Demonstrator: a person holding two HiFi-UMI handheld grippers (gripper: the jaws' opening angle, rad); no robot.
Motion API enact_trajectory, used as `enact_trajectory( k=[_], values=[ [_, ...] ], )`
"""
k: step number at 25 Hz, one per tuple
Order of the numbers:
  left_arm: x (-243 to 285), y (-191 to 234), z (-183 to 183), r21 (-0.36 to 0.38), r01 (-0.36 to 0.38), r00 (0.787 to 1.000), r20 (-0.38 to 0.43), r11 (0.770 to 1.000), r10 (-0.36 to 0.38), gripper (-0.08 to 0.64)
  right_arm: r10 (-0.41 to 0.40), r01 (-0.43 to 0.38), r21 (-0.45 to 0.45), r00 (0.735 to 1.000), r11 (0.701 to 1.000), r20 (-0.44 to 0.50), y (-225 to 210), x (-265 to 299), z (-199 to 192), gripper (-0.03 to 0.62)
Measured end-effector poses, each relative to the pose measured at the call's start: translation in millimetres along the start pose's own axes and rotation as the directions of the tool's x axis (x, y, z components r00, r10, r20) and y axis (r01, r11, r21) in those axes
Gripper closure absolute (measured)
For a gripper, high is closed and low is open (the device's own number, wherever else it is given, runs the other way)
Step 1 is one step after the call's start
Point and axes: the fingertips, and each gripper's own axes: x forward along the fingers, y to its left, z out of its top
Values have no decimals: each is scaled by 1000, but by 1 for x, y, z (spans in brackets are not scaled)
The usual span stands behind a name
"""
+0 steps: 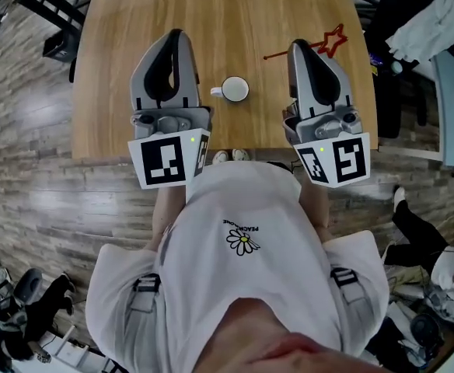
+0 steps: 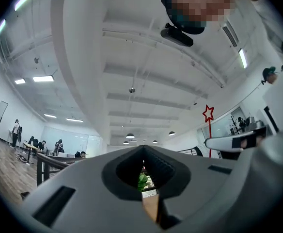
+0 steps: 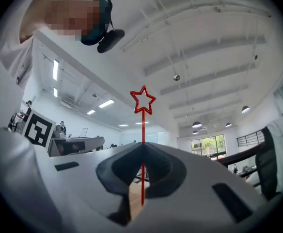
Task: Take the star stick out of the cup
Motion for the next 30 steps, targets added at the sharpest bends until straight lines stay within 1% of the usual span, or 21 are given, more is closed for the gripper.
enact_trajectory(
  k=[4, 8, 12, 19, 30],
  values=[
    [3, -10, 1, 1, 13, 1000, 5, 1000, -13, 545, -42, 41, 15, 999, 999, 10, -13, -15, -3, 580],
    [3, -17, 1, 5, 18, 1000, 3, 1000, -18, 545, -56, 56, 14, 998, 998, 8, -20, -22, -4, 580],
    [5, -18, 1, 9, 16, 1000, 5, 1000, -16, 545, -59, 59, 22, 998, 998, 4, -23, -21, -7, 580],
    [10, -17, -3, 18, 8, 1000, -2, 1000, -8, 545, -54, 56, 36, 997, 998, -53, -30, -13, -22, 580],
    [12, -14, -6, 13, -7, 1000, -11, 1000, 7, 545, -57, 60, 38, 997, 997, -55, -37, -12, -21, 580]
  ],
)
